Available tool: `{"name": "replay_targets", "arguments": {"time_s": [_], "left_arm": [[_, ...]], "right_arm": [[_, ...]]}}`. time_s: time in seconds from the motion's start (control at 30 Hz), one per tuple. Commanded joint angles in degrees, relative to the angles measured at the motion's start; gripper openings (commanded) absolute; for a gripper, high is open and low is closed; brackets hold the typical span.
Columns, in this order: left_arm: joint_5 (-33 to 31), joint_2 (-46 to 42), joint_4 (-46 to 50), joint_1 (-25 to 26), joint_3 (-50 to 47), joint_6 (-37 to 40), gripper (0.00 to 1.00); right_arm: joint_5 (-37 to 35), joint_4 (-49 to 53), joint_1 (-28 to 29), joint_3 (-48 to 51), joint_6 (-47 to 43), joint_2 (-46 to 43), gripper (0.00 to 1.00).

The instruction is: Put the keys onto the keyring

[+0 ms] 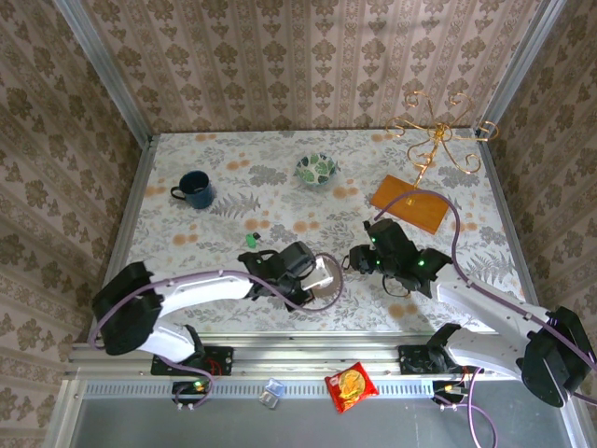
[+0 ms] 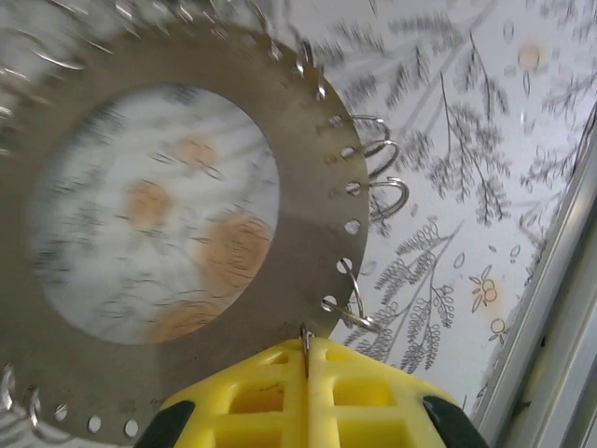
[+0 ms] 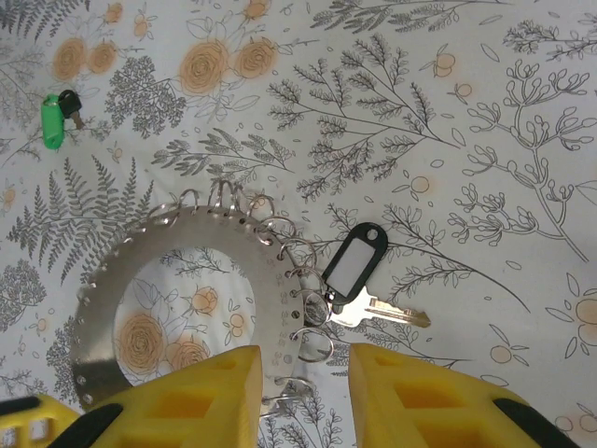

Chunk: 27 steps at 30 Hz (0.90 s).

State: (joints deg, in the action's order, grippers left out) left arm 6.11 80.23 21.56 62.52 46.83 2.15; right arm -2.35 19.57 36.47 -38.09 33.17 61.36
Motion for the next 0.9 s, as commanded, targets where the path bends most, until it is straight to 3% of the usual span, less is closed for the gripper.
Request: {"name": "replay_targets", "arguments": {"time_s": [0.0,0.3,0.53,0.7,0.87], "left_arm": [[-6.05,-5.64,-1.11,-0.63,1.71,-2.15,0.0],[-17.39,-14.14,-6.11,-0.64,0.96,2.46,0.0],[-21.3,-16.92,-12.65,-1.27,0.65,6.75,0.0],[-20.02,-19.36,-19.89,-3.21,-1.33,10.48,0.0],[-11.82,-21.23,-25.04,-7.65,-3.58,13.58,0.0]], "right_arm": [[-1.66,1.04,-0.52,-1.3,-2.68,-1.93,0.31],[-3.71,0.34,-1.82,-4.4,-8.86,-3.41,0.31],[-4.06,-2.4,-2.37,-5.38,-12.74,-3.11,0.31],[-4.34,-3.64,-2.63,-6.66,-16.85,-3.44,0.31],[-3.83,-6.6,-2.72,-7.39,-21.01,-3.45,0.31]]}}
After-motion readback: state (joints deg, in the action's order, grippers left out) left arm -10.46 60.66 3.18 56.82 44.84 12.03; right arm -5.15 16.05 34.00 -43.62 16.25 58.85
